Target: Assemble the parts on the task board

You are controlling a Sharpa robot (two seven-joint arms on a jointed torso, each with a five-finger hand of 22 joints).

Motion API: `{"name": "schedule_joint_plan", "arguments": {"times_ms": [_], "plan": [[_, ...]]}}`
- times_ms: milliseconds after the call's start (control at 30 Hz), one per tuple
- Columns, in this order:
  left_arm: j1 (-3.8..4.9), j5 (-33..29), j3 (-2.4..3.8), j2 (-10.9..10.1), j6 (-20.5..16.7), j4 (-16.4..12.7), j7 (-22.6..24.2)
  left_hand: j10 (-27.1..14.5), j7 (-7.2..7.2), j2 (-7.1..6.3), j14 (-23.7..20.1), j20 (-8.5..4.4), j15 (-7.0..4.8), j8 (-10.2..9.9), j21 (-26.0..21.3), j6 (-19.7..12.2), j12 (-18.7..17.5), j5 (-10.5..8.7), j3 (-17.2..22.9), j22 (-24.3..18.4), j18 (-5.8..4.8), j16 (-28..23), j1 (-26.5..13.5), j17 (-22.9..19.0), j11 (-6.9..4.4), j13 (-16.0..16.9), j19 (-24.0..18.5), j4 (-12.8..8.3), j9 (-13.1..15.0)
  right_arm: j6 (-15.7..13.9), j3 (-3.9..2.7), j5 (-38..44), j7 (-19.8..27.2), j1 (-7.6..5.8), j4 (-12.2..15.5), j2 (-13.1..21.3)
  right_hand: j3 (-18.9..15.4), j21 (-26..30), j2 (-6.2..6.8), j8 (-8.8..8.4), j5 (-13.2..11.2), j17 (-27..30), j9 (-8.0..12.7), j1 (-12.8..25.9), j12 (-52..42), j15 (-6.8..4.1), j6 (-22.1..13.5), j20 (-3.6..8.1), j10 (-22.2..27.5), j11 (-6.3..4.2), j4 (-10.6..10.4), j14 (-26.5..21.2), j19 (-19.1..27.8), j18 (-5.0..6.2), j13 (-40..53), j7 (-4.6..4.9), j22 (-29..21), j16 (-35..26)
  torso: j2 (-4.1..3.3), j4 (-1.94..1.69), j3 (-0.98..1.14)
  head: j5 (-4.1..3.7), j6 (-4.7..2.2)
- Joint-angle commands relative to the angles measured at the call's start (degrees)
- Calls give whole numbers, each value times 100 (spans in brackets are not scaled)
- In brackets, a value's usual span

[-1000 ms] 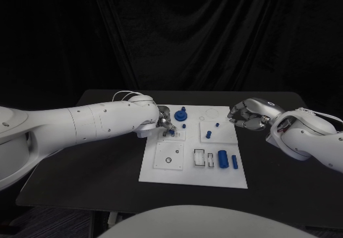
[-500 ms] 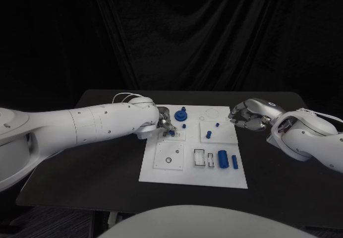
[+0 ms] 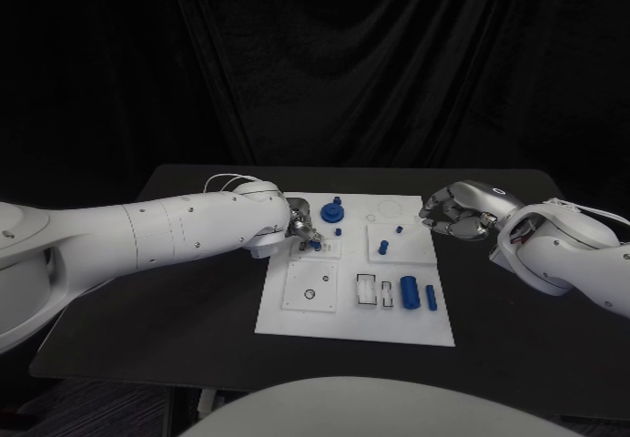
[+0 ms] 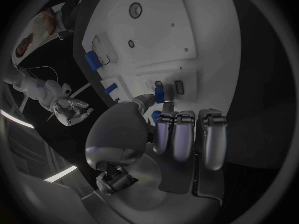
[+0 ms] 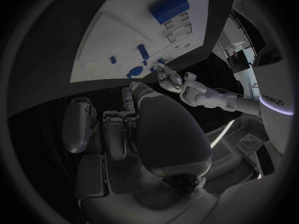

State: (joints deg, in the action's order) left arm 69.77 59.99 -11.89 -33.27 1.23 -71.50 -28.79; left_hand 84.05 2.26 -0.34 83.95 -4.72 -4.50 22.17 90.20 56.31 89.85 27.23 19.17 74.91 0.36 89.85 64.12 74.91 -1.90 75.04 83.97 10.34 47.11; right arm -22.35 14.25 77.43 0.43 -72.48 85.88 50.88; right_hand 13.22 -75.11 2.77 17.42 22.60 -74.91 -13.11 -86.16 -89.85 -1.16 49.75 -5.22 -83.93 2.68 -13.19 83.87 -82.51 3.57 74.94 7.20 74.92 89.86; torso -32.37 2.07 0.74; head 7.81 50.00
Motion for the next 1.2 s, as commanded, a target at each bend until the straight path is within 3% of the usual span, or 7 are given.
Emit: {"name": "schedule_joint_plan", "arguments": {"times_ms": [33, 1200], "plan": [[-47, 7, -19, -23, 22, -24, -43, 595, -33, 2, 605, -26, -19, -31, -20, 13, 15, -29, 40, 1509, -36, 15, -62, 1509, -22, 1496, 603, -3, 3, 50, -4, 6, -125, 13, -1, 0, 45, 34, -28, 35, 32, -1507, 6, -22, -15, 33, 30, -11, -607, 27, 0, 612, 44, 9, 1506, 19, 1022, 13, -4, -5, 2, 1, 0], [-87, 7, -19, -67, -7, -83, 86, 595, -49, -16, 605, -27, -25, -42, -20, 56, 15, 5, 148, 1509, -36, 15, -65, 1509, -33, 1496, 603, -68, 46, 127, -4, 6, -190, 14, -36, -26, 66, 87, -29, 32, 54, -1489, 11, -36, -15, 34, 24, -13, -607, 30, 21, 603, 72, 21, 1506, 24, 1005, -4, -8, -1, 2, 19, 0]]}}
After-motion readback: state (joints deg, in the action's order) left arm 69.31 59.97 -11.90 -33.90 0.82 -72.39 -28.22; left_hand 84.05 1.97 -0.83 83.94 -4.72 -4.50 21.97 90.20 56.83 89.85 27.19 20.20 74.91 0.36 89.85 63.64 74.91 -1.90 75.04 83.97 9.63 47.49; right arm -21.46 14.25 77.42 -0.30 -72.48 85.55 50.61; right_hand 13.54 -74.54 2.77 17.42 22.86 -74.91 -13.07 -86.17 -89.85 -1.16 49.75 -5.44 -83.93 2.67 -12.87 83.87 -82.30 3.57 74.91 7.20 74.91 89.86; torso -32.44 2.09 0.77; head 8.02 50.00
